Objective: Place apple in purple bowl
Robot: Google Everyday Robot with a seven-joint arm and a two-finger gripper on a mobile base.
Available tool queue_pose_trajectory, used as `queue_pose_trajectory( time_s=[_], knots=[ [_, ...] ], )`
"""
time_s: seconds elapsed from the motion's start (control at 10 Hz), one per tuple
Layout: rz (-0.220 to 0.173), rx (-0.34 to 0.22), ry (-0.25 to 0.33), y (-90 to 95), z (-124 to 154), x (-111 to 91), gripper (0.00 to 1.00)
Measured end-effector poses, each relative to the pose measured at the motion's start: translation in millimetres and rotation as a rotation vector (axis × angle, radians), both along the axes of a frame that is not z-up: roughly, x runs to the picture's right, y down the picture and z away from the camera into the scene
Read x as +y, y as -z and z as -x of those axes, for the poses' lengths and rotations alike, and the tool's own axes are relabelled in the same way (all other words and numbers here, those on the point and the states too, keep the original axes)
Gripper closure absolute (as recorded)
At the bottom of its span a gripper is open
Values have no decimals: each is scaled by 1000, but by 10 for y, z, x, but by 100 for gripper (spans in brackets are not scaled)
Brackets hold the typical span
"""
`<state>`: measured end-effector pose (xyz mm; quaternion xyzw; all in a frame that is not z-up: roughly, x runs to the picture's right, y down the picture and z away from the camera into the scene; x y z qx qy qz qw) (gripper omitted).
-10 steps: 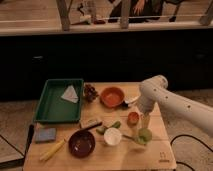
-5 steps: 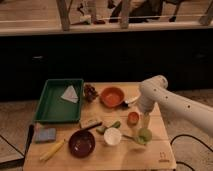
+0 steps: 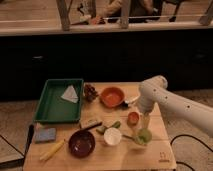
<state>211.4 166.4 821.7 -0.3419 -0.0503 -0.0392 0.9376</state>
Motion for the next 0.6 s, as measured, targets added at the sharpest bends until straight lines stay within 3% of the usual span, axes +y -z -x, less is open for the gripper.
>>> queue_pose_trajectory(
  time_s=[0.6],
  knots=[
    [-4, -1, 0, 22, -6, -7, 20]
  ],
)
